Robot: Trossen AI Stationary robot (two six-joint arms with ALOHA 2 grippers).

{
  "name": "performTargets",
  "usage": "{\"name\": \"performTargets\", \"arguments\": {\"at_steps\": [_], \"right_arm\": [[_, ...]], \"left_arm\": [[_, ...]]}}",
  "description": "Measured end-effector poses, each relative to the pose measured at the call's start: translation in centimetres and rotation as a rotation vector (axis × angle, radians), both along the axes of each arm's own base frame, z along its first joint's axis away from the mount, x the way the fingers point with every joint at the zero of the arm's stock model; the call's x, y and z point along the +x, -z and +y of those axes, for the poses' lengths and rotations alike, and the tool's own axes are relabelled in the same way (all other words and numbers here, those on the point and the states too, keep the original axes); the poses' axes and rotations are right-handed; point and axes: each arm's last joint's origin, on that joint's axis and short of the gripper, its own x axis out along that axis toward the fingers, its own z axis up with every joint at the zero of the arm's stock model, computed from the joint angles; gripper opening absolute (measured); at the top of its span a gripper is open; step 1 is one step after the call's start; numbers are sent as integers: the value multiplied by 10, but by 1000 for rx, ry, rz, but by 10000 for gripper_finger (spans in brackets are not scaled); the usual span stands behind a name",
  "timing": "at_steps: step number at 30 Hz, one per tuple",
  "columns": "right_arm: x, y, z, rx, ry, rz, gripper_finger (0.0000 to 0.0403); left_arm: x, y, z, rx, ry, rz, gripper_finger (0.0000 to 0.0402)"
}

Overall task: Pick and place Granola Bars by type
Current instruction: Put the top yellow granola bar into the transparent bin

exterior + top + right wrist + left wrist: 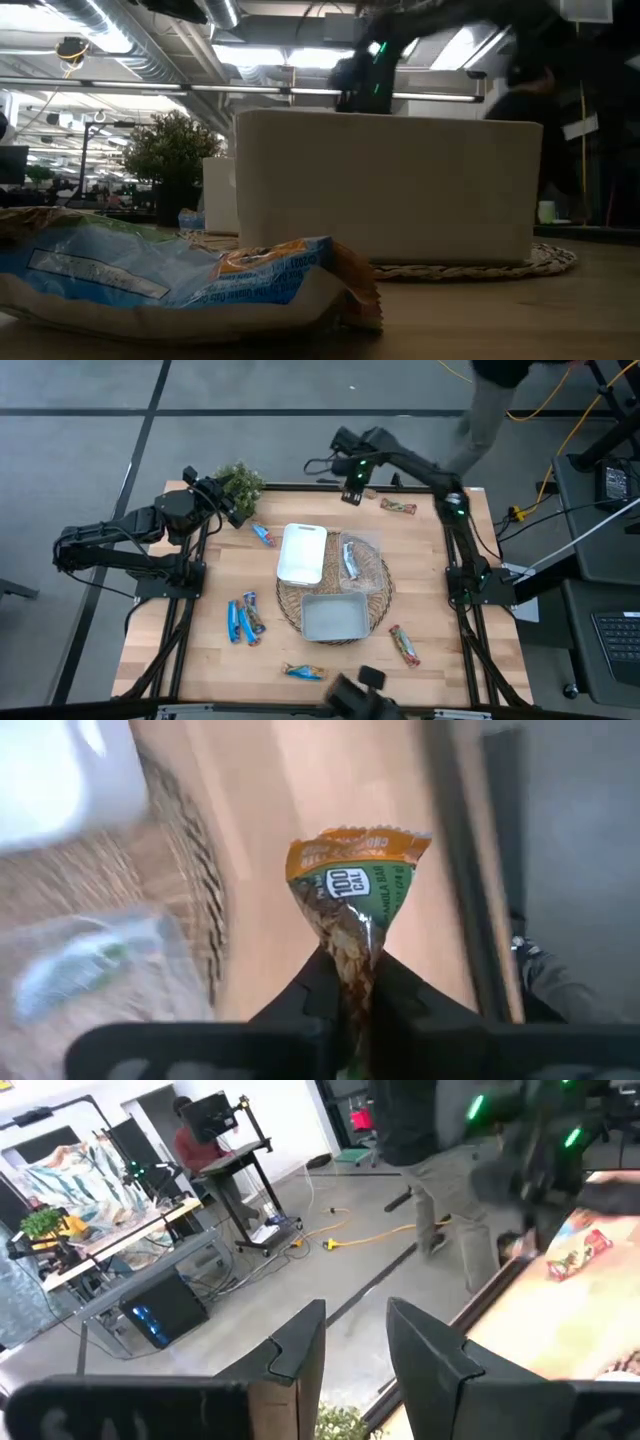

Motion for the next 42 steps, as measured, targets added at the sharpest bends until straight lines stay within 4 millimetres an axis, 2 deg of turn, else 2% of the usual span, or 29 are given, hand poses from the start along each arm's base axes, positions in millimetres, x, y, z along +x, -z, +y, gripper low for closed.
{"name": "performTargets", "arguments": {"at_steps": [4, 7, 9, 13, 17, 21, 27, 29, 33, 37, 42], "right_arm": [[-28, -61, 31, -51, 116, -129, 39], [-61, -117, 69, -108, 147, -276, 38], [-82, -146, 96, -128, 154, -370, 30], [-117, -188, 138, -246, 188, -524, 26], [-136, -207, 161, -284, 234, -630, 41], [-127, -206, 179, -223, 271, -663, 42], [-72, -200, 199, -235, 251, -793, 26], [-61, -194, 205, -220, 244, -776, 30], [-48, -159, 213, -209, 316, -521, 45], [-36, -121, 217, -263, 392, -231, 41], [1, -68, 217, -276, 391, -139, 31]], "left_arm": [[-1, 0, 0, 5, 1, 4, 104], [-2, -1, 0, 21, 5, 25, 104], [-2, -1, 0, 24, 6, 28, 104], [-3, -1, -1, 22, 5, 20, 104], [-3, -1, 0, 22, 5, 21, 104], [-2, -1, -1, 28, 32, 36, 104], [-1, -1, -2, 19, 97, 36, 104], [0, -1, -2, 16, 114, 35, 105], [0, -1, -3, 13, 138, 33, 106], [0, -1, -3, 11, 146, 33, 106], [0, -1, -3, 8, 166, 31, 107]]}}
